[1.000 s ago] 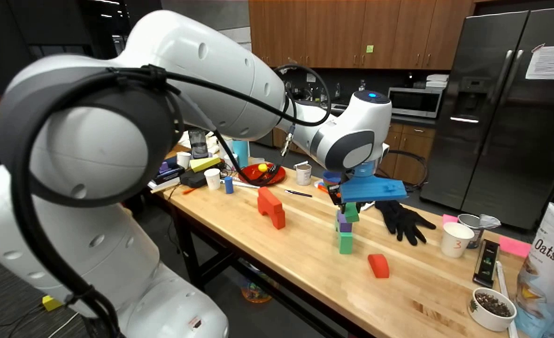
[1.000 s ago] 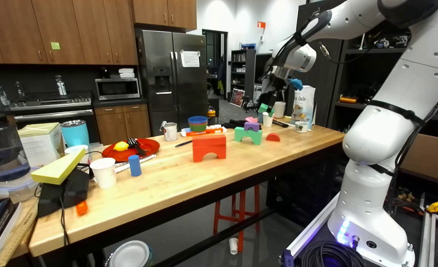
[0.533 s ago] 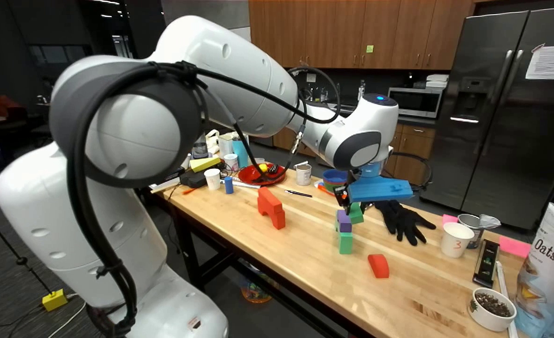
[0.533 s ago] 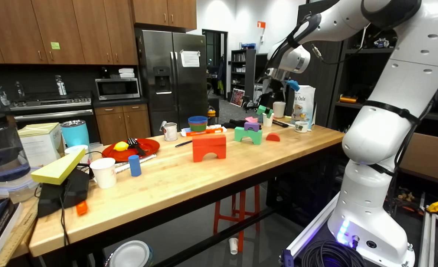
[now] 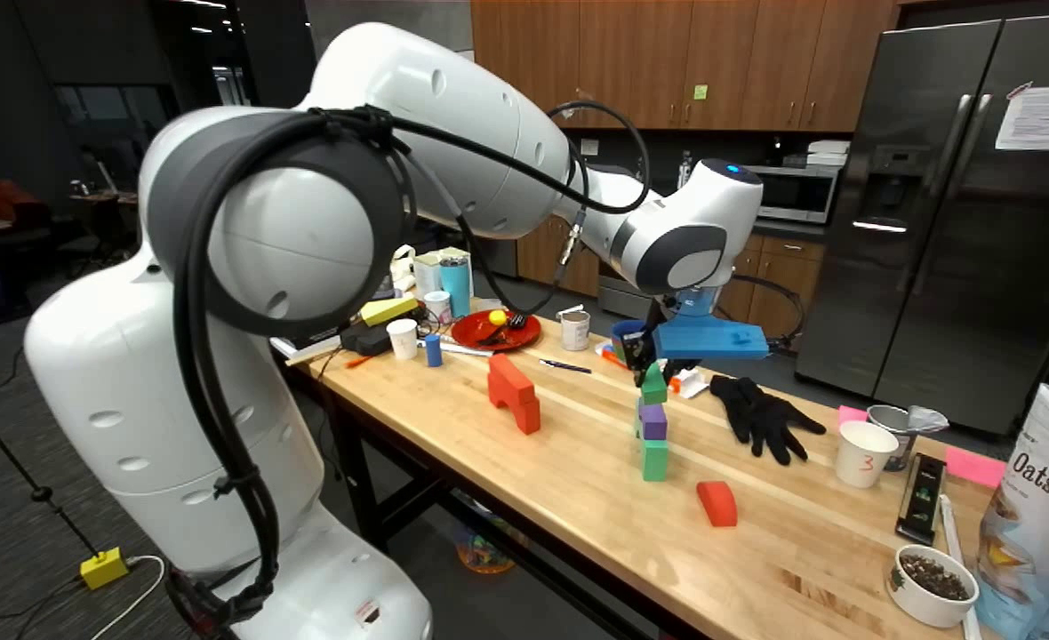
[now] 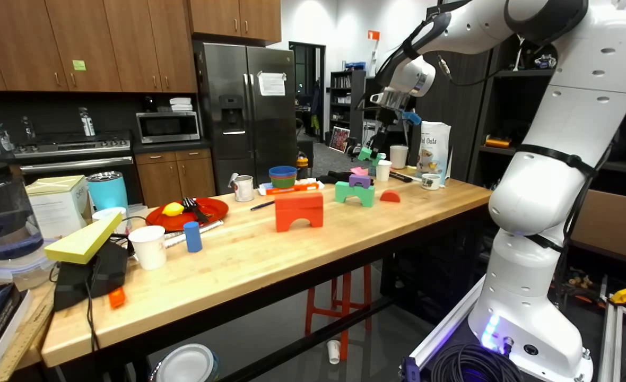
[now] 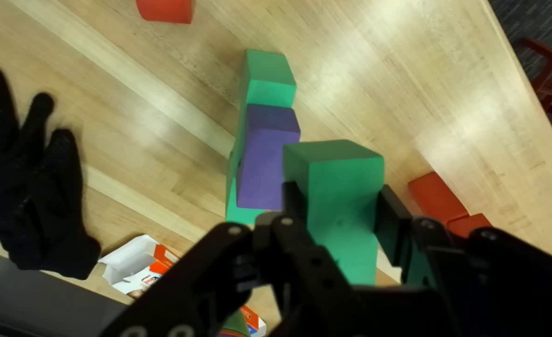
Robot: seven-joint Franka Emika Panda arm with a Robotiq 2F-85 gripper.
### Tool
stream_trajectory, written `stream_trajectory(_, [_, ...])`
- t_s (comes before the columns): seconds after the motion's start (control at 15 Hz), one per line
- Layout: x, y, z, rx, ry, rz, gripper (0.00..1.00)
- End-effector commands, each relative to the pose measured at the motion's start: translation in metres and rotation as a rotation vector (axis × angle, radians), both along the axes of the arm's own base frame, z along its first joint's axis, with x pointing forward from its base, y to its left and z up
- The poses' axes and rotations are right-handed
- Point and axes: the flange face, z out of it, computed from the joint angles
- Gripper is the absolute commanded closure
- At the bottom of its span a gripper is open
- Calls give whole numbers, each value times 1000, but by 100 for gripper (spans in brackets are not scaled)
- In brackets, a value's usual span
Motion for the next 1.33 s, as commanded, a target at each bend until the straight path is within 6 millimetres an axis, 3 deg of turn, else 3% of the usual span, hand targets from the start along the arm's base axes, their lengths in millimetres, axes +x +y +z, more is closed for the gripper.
stream_trajectory(0.0, [2, 0, 0, 51, 34, -1, 84])
stream_trajectory(0.6, [10, -6, -25, 51, 114, -33, 84])
stream_trajectory(1.27, [35, -6, -15, 22, 99, -17, 84])
